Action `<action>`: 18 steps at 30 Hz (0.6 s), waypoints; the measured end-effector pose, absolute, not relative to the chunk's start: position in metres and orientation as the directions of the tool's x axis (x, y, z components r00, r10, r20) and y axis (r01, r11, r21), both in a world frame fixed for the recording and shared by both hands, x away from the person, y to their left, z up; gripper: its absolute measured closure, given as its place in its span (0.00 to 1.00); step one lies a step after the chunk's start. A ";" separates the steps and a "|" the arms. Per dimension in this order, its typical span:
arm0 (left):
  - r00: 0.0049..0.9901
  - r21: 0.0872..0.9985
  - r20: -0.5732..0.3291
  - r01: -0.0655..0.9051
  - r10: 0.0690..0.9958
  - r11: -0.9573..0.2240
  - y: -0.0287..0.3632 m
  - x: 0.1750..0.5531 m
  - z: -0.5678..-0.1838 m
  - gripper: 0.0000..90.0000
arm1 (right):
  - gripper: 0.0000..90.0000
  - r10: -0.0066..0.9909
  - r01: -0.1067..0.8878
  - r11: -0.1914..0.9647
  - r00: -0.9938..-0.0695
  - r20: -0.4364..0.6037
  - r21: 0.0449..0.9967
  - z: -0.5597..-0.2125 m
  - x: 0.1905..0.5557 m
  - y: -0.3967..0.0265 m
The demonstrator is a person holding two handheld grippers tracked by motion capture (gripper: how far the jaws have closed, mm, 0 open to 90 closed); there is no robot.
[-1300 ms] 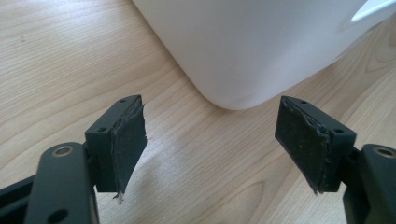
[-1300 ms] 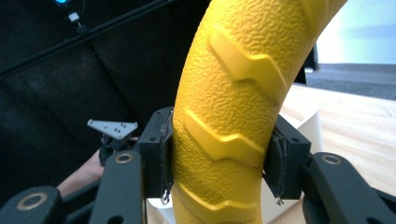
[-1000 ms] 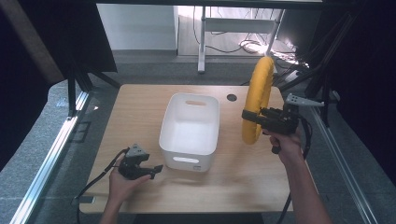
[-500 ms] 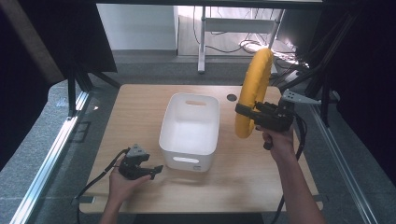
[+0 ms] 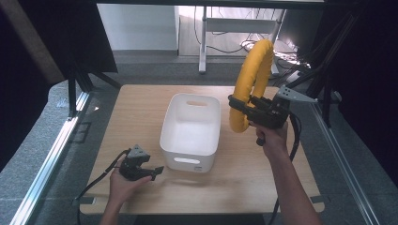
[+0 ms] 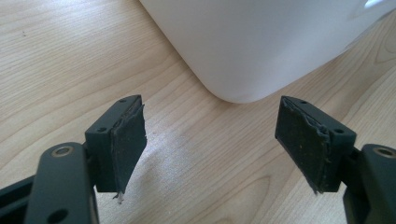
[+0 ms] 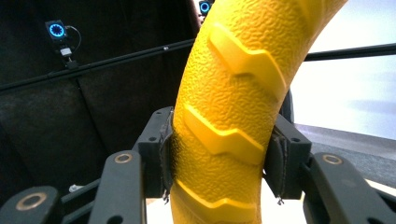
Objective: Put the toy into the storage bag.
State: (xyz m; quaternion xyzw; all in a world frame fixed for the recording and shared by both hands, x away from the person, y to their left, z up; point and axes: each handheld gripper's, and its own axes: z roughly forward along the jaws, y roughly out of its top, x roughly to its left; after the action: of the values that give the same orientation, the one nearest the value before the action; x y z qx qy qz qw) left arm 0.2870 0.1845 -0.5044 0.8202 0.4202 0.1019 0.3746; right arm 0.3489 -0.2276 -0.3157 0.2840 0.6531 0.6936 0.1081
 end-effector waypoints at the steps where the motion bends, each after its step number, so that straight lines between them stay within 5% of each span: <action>1: 0.626 0.700 -0.146 0.612 0.766 -0.367 0.185 0.287 -0.504 0.28 | 0.55 0.519 0.219 -0.125 -0.817 0.252 0.968 -0.315 0.349 -0.226; 18: 0.625 0.703 -0.149 0.612 0.766 -0.363 0.186 0.287 -0.503 0.28 | 0.55 0.485 0.193 -0.139 -0.842 0.237 0.971 -0.300 0.353 -0.188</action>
State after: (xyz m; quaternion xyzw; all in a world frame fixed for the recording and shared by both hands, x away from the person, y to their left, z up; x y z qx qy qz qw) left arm 0.2866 0.1858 -0.5030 0.8191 0.4207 0.1021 0.3764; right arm 0.3528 -0.1875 -0.3003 0.2616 0.6480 0.7078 0.1031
